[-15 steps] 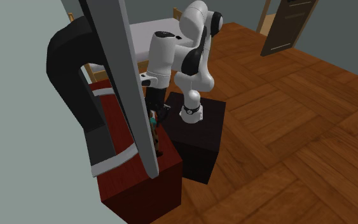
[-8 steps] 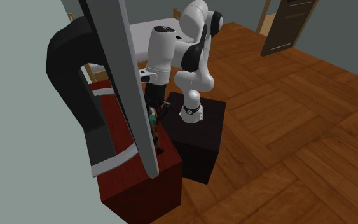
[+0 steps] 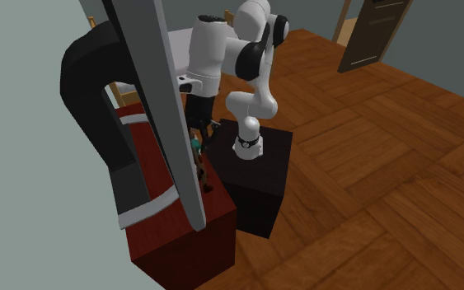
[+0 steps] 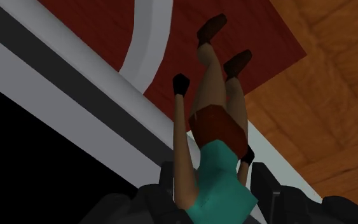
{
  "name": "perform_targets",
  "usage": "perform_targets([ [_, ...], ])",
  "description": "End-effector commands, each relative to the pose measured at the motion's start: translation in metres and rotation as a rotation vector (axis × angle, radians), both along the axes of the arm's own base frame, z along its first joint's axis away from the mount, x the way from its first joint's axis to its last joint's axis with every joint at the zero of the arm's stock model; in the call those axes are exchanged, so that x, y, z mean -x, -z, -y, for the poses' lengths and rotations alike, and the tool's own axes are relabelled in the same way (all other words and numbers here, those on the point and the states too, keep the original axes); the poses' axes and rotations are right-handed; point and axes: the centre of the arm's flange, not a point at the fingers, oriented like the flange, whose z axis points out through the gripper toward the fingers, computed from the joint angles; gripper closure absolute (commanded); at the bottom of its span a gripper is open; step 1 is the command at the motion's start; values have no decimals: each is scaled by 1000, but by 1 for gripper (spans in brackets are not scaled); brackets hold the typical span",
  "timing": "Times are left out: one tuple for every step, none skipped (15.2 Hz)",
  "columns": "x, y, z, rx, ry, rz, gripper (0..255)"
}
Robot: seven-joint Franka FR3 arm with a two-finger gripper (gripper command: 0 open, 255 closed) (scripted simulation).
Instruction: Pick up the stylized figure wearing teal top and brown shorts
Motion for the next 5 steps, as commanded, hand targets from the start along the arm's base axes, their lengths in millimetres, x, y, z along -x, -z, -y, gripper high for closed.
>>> perform_targets([
  [0,-11,0,0,0,0,255],
  [0,-17,0,0,0,0,255],
  [0,-22,0,0,0,0,255],
  [0,-23,0,0,0,0,255],
  [0,-23,0,0,0,0,255],
])
